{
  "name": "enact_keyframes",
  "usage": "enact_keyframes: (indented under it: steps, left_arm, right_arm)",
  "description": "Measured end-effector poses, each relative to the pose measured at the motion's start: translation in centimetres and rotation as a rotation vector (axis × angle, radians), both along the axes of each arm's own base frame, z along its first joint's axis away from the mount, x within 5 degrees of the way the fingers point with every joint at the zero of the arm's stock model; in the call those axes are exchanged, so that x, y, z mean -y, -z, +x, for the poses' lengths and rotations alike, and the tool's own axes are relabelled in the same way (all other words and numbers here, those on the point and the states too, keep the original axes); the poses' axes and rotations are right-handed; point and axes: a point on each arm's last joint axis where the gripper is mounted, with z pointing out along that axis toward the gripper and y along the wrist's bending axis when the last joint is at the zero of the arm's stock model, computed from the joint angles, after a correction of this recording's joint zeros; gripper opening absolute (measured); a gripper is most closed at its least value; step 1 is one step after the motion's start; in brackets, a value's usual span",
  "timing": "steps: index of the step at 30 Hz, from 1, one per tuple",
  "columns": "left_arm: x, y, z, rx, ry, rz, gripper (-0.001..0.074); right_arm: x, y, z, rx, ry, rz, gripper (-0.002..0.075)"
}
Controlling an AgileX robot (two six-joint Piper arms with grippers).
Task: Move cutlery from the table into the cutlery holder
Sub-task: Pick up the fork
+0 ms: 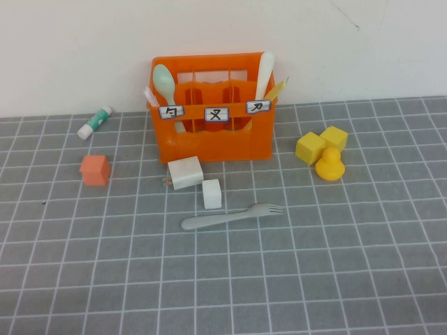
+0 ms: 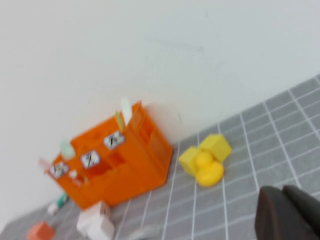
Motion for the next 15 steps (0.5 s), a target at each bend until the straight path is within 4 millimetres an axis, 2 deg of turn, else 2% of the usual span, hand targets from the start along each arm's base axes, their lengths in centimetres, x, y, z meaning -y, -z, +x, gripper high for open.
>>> enact_keyframes:
  steps: [3, 5, 10, 15]
  left_arm:
    - [0.0, 0.0, 0.0, 0.000, 0.000, 0.000, -0.0001]
    - [0.0, 0.0, 0.0, 0.000, 0.000, 0.000, -0.0001]
    - [0.0, 0.0, 0.0, 0.000, 0.000, 0.000, -0.0001]
    - [0.0, 0.0, 0.0, 0.000, 0.000, 0.002, -0.0001]
  right_arm:
    - [-0.3, 0.0, -0.1, -0.005, -0.039, -0.066, -0.0003]
    - [-0.6, -0.7, -0.3, 0.020, -0.077, -0.148, -0.0003]
    - [-1.3, -5.2, -1.3, 0.164, -0.155, -0.403, -0.0003]
    - [-1.9, -9.2, -1.2, 0.212, -0.215, -0.526, -0.0003]
